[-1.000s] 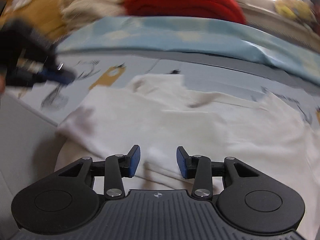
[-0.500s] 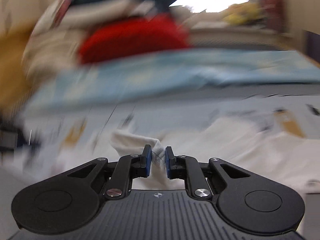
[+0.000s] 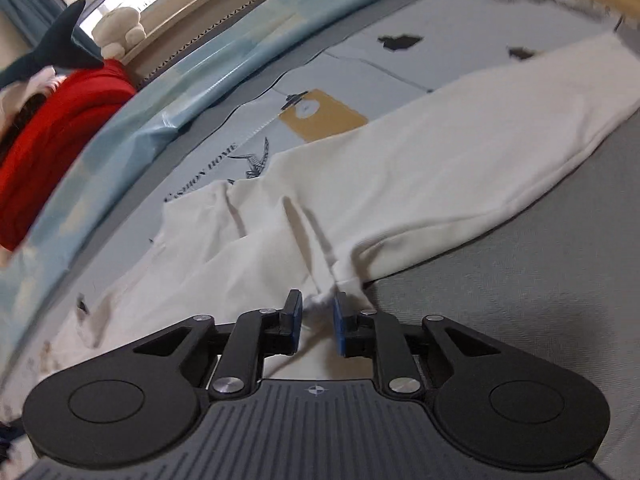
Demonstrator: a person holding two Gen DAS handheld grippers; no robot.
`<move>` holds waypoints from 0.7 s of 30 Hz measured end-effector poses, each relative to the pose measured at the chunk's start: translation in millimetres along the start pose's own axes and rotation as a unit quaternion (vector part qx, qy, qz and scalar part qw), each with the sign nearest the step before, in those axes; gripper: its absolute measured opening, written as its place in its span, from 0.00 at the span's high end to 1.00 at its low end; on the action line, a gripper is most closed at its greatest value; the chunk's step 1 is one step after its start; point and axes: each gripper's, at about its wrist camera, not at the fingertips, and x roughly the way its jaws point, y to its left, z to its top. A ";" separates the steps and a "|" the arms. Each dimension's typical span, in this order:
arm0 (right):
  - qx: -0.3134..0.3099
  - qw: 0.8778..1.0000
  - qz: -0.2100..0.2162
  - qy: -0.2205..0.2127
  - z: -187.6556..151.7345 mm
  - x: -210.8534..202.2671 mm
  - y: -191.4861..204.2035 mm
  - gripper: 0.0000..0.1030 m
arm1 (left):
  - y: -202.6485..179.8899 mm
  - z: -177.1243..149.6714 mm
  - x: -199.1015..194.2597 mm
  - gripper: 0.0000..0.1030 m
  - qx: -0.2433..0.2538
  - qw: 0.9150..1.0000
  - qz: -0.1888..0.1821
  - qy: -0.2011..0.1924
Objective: Fold small clothes
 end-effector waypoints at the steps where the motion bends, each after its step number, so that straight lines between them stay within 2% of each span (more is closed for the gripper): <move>1: 0.000 1.000 0.006 0.000 1.8 0.5 1.2 0.71 | 1.4 -0.3 0.6 0.88 -0.004 1.000 0.000 0.002; 2: -0.002 1.000 0.010 -0.002 3.0 0.4 3.0 0.62 | 3.2 -0.1 1.1 0.83 -0.008 1.000 0.001 0.003; 3: -0.006 1.000 0.011 -0.004 3.7 -0.1 2.9 0.58 | 4.7 0.7 1.7 0.81 -0.013 1.000 0.001 0.005; 5: -0.015 1.000 0.008 0.000 3.2 2.7 6.5 0.57 | 9.7 1.0 4.2 0.73 -0.024 1.000 0.001 0.013; 8: -0.024 0.999 -0.010 0.019 3.2 11.0 9.7 0.59 | 13.2 -0.5 12.2 0.68 -0.034 0.999 -0.008 0.038; 10: -0.028 0.999 -0.016 0.022 1.2 15.1 14.2 0.85 | 12.5 -2.8 18.1 0.66 -0.031 0.998 -0.015 0.052; 11: -0.031 0.999 -0.015 0.016 2.2 13.2 15.2 0.91 | 11.1 -4.1 21.2 0.66 -0.024 0.998 -0.016 0.058; 12: -0.033 0.999 -0.008 0.000 2.9 7.5 17.1 0.93 | 9.3 -6.0 24.7 0.67 -0.011 0.998 -0.012 0.064; 13: -0.033 0.999 0.006 -0.023 4.9 -0.2 19.5 0.94 | 6.7 -8.0 28.2 0.74 0.008 0.998 0.004 0.069; 14: -0.037 0.998 0.023 -0.052 7.6 -10.6 23.2 0.94 | 5.2 -10.0 29.9 0.87 0.029 0.997 0.028 0.071; 16: -0.051 0.991 0.046 -0.114 12.2 -30.5 30.1 0.95 | 7.8 -13.2 32.1 0.90 0.052 0.993 0.072 0.072; 18: -0.053 0.991 0.012 -0.126 15.6 -31.5 29.6 0.94 | 16.7 -13.1 33.9 0.90 0.050 0.990 0.106 0.074; 19: -0.051 0.993 -0.018 -0.109 16.9 -24.0 26.5 0.94 | 22.3 -11.7 33.0 0.90 0.043 0.990 0.114 0.072; 21: -0.042 0.995 -0.081 -0.033 16.4 2.1 14.5 0.92 | 30.8 -6.0 23.8 0.90 0.018 0.994 0.097 0.053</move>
